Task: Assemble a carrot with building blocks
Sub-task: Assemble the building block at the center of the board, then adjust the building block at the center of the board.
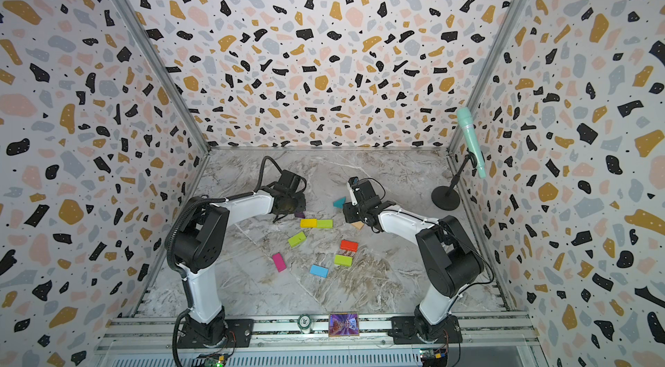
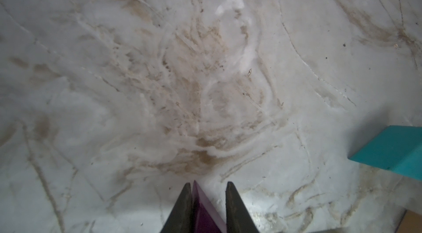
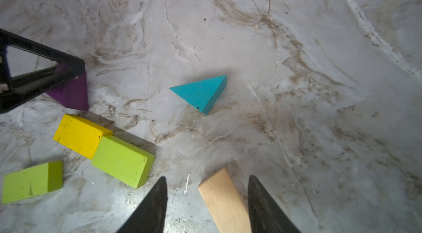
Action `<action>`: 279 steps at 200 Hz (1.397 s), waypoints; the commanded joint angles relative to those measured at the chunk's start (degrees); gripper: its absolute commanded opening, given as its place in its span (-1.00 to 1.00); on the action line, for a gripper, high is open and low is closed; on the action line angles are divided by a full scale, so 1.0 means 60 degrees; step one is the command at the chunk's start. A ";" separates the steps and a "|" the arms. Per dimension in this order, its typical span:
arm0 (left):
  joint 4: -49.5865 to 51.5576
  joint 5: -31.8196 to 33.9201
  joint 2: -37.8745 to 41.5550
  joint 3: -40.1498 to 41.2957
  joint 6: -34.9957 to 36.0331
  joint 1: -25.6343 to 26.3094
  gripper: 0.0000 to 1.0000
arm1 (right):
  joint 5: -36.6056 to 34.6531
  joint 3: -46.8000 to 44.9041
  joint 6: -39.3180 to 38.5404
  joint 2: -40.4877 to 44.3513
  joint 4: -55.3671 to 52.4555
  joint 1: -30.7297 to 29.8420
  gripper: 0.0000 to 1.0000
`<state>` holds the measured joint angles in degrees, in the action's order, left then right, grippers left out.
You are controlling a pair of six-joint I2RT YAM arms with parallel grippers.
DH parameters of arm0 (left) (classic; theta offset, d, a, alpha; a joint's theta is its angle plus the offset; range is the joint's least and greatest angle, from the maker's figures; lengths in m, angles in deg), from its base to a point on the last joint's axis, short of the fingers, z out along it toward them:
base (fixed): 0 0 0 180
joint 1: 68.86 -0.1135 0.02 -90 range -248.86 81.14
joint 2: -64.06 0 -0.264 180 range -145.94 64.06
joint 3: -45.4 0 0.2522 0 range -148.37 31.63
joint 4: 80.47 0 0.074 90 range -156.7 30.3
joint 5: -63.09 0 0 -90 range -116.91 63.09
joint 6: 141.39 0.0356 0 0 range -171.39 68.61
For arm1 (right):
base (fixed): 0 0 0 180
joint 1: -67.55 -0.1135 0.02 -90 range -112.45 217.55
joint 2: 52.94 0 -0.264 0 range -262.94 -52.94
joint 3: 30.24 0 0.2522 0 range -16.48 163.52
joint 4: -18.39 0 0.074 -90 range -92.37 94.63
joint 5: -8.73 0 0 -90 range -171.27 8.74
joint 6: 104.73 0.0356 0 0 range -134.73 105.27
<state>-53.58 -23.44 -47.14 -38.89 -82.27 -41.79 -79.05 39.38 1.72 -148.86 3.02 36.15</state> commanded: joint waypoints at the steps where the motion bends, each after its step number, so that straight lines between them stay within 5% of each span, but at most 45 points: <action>1: -0.0182 -0.0108 0.0281 0.0144 -0.0128 0.0076 -0.46 | 0.0041 -0.0075 0.0072 0.0415 0.0008 0.0003 0.14; 115: -0.0169 0.0062 0.0936 0.0143 -0.0261 0.0104 -0.39 | 0.0034 0.0365 0.0057 0.0413 -0.0033 0.0002 0.17; 190: 0.0025 0.0466 0.2051 -0.0266 -0.0107 -0.0243 -0.20 | -0.0412 0.3147 0.1057 -0.2071 -0.1396 -0.0001 0.36; 279: -0.0583 -0.0210 0.2464 0.0841 0.0092 -0.0723 -0.20 | -0.0534 0.4520 0.2187 -0.3612 -0.2127 -0.0296 0.25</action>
<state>-54.85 -23.22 -33.28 -35.24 -83.10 -45.88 -81.91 64.34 12.56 -170.52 -6.79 35.59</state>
